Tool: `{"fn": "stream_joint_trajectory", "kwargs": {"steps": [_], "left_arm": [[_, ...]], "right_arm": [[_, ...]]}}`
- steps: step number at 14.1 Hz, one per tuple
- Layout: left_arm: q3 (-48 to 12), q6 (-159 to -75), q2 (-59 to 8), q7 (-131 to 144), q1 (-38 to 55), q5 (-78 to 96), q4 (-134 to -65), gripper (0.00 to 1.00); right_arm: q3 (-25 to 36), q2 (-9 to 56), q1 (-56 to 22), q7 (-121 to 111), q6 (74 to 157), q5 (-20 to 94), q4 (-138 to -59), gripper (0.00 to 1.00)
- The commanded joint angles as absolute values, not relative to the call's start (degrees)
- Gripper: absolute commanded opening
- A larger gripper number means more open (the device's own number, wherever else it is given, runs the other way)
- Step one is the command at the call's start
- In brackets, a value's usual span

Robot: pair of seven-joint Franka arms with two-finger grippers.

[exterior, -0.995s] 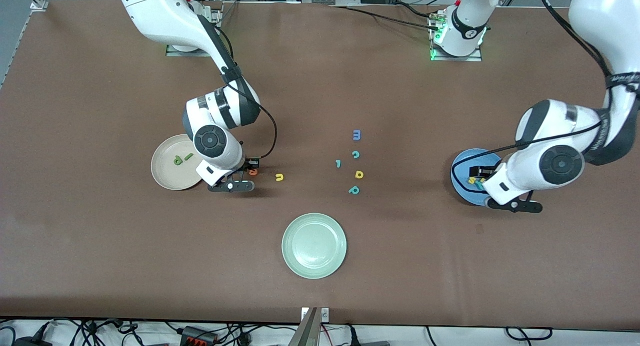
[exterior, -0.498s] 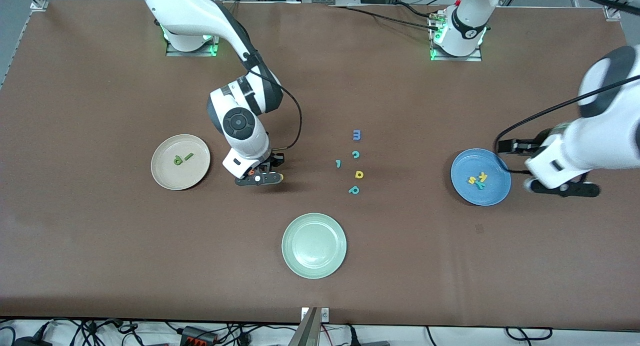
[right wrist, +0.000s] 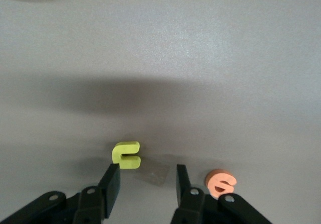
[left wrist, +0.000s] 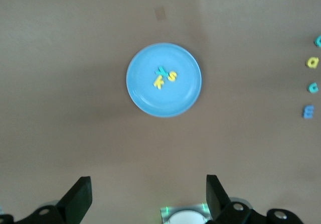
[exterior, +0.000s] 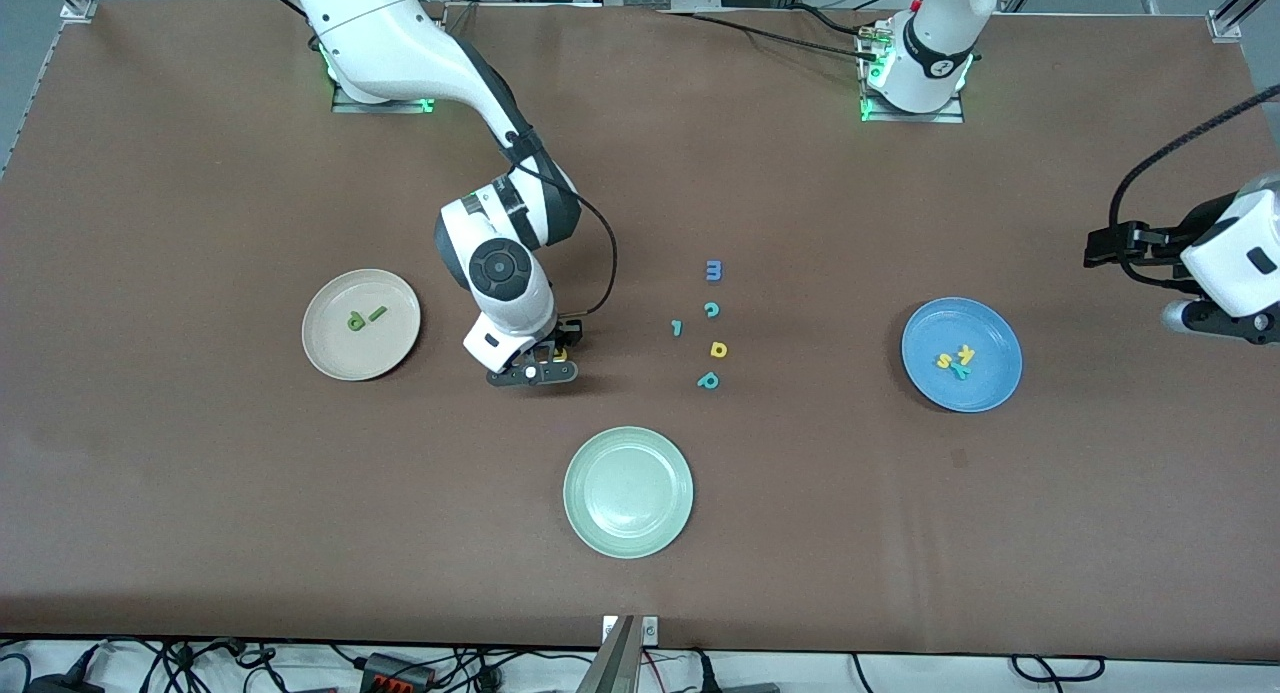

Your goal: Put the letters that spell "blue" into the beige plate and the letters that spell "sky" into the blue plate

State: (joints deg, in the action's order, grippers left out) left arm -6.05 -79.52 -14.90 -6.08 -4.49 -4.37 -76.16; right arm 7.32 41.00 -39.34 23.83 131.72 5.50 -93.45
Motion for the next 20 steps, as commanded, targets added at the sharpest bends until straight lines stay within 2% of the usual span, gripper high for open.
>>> {"fn": "stream_joint_trajectory", "kwargs": {"steps": [1, 2, 3, 6, 12, 16, 20], "left_arm": [[-0.97, -94.52, 0.83, -5.63, 0.96, -2.82, -98.63, 1.00], [-0.79, -99.70, 4.45, -4.23, 1.66, -2.64, -104.01, 1.00], [-0.36, -102.02, 5.70, -4.04, 1.84, -2.64, -105.37, 1.00], [3.50, -102.57, 4.05, -4.48, 4.22, -2.29, -102.41, 1.00], [3.08, -98.35, 2.02, -4.66, 3.43, 1.23, -98.45, 1.00], [3.08, -95.54, 0.62, -4.48, 3.78, 1.05, -95.63, 1.00], [3.08, -95.89, -0.17, -4.31, 4.13, 0.53, -94.57, 1.00]], "right_arm": [[7.38, 42.27, -39.81, 26.10, 131.48, 5.98, -90.80, 0.56], [7.30, 43.06, -40.08, 26.63, 131.40, 5.98, -89.49, 0.56], [7.29, 43.76, -40.77, 27.15, 131.40, 5.98, -88.78, 0.55], [7.29, 44.64, -40.87, 26.90, 131.40, 5.54, -88.59, 0.54], [7.29, 45.88, -40.87, 26.80, 131.48, 5.19, -88.24, 0.51], [7.29, 46.23, -41.22, 26.81, 131.48, 5.19, -88.24, 0.41], [7.47, 46.50, -40.87, 26.28, 131.40, 5.01, -88.24, 0.18]]}}
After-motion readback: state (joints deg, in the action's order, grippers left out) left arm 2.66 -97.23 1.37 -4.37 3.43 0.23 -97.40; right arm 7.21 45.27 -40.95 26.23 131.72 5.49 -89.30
